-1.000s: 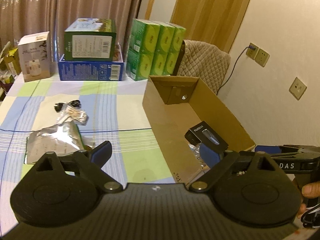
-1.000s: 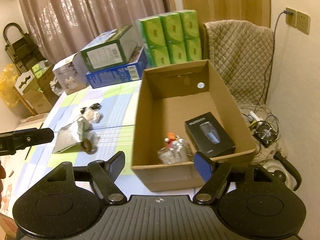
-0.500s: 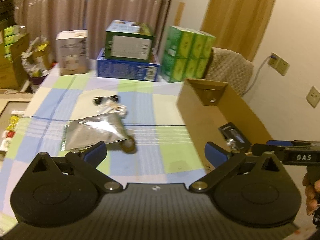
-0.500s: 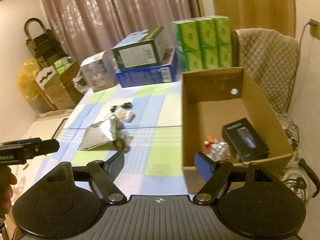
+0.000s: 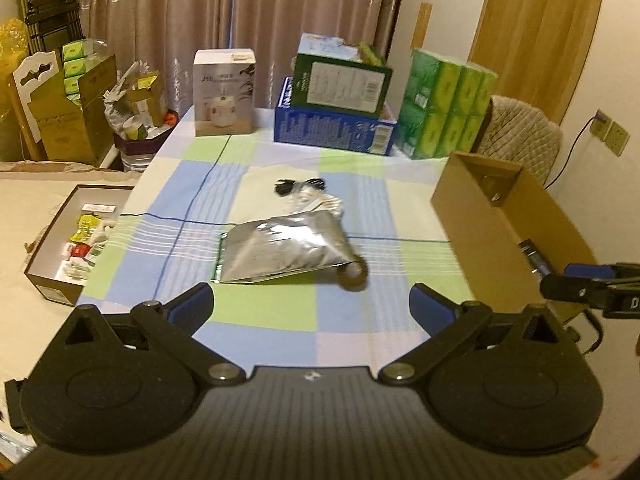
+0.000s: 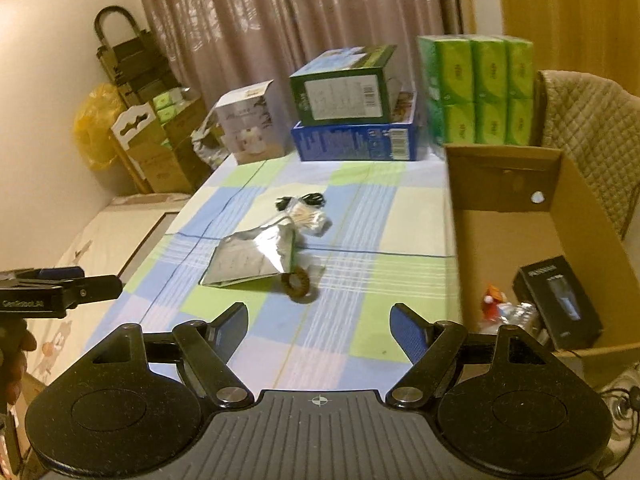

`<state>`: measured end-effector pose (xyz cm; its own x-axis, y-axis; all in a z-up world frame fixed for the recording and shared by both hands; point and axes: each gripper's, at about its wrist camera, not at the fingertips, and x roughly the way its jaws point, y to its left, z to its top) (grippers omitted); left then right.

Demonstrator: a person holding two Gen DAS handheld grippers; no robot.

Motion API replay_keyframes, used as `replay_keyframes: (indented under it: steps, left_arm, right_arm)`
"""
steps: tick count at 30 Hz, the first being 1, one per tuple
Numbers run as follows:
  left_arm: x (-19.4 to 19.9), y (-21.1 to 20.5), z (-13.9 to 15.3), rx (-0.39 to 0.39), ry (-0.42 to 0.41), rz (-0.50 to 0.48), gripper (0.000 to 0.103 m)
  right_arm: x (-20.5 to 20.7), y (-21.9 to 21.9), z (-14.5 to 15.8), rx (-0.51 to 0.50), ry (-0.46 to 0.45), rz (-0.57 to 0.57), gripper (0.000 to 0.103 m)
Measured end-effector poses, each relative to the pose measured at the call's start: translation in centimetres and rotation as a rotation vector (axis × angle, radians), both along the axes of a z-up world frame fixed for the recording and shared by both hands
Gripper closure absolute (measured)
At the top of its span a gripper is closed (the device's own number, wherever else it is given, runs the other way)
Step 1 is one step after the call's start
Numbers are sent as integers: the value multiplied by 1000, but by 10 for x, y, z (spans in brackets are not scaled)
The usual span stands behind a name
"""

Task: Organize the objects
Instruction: 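Withdraw both tools from the cardboard box back over the table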

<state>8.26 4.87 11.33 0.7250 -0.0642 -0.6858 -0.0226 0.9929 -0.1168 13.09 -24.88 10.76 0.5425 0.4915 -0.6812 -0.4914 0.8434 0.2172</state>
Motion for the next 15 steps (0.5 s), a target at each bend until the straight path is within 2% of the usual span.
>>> replay_keyframes:
  steps: [5,15]
  left_arm:
    - [14,10,-14,30,17,-32,1]
    - [43,17,-44,101,40,-157,1]
  right_arm:
    - [5,17,-11,-28,-1,40,28]
    - [27,52,-49,-103,16,130,28]
